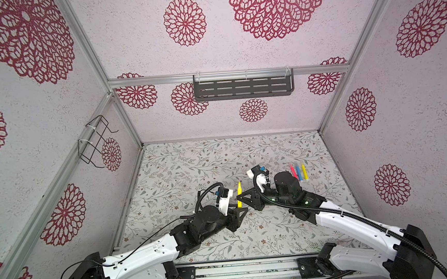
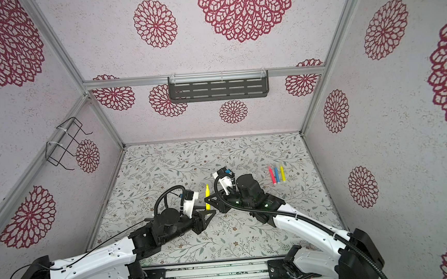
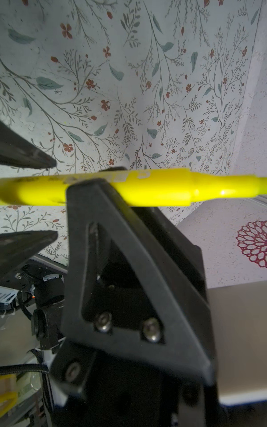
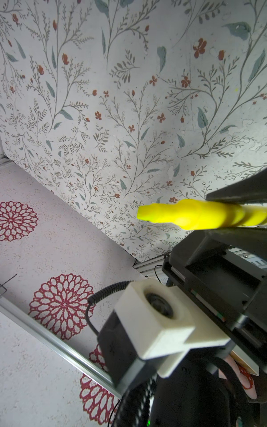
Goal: Insert the pens into the pen caps
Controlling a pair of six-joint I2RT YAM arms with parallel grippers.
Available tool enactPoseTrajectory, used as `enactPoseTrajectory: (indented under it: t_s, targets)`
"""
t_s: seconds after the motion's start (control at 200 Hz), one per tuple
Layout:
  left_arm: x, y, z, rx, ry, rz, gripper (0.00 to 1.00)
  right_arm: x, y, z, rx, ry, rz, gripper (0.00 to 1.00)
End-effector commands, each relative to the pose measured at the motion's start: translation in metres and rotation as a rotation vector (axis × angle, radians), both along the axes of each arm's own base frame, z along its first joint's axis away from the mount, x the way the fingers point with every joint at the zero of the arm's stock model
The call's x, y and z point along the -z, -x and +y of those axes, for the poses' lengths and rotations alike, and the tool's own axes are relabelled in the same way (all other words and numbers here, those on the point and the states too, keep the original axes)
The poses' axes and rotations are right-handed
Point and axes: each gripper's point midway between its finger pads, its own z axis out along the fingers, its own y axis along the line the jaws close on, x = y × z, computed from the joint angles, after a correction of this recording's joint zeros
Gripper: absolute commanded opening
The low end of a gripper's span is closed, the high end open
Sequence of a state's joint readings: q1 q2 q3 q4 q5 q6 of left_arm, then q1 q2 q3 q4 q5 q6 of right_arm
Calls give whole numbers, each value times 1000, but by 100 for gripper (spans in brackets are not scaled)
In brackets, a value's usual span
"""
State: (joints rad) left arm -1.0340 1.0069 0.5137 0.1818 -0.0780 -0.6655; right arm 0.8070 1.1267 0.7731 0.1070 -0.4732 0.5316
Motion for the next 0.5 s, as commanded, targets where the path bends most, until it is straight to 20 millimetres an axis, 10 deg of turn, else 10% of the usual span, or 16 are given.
enactPoseTrajectory:
  t_s: [0.0, 0.495]
  targets:
    - [-5, -3, 6, 1, 65, 12, 40, -20, 3, 2, -8, -53, -61, 7]
    - [-3, -7, 5, 18, 96, 36, 37, -16, 4, 8, -21, -67, -47, 7]
